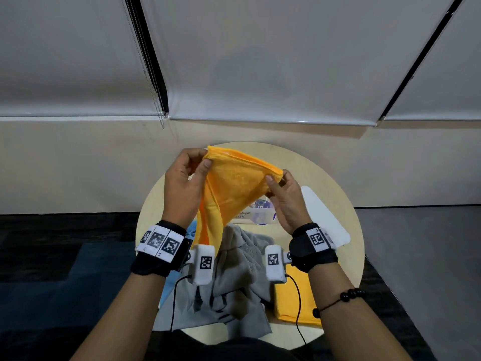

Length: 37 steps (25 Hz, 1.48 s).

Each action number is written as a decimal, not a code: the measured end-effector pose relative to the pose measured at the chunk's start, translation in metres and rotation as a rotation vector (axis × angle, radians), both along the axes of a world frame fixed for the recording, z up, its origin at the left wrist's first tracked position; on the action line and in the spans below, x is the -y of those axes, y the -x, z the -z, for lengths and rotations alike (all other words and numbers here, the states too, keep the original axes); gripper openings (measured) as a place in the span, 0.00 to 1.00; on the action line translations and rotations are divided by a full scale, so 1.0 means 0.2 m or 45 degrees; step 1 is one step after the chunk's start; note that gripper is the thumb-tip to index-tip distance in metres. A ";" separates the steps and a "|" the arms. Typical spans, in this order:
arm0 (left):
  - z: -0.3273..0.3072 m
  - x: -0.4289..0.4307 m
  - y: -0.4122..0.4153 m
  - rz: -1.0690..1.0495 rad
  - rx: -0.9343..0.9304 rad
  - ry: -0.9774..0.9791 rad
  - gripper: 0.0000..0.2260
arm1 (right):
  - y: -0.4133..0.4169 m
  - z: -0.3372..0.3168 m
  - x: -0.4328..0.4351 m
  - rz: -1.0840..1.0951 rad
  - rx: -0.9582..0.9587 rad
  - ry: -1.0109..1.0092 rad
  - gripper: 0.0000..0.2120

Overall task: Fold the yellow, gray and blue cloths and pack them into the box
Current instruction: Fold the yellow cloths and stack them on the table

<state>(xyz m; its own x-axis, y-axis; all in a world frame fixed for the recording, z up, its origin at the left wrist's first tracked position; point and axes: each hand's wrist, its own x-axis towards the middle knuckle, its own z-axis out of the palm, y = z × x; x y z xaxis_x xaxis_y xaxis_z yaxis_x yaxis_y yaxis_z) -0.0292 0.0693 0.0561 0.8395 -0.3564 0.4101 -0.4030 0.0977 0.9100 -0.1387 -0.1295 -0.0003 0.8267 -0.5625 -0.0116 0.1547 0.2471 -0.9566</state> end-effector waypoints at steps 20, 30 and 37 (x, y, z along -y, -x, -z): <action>0.01 0.07 -0.05 0.051 -0.267 0.104 0.07 | 0.05 -0.33 0.12 0.000 0.229 0.285 0.14; 0.02 0.11 -0.05 -0.093 -0.338 0.132 0.09 | 0.05 -0.28 0.10 -0.330 0.099 0.191 0.08; -0.01 0.09 -0.10 -0.322 -0.287 0.015 0.07 | 0.02 -0.16 -0.02 -0.451 -0.170 0.400 0.08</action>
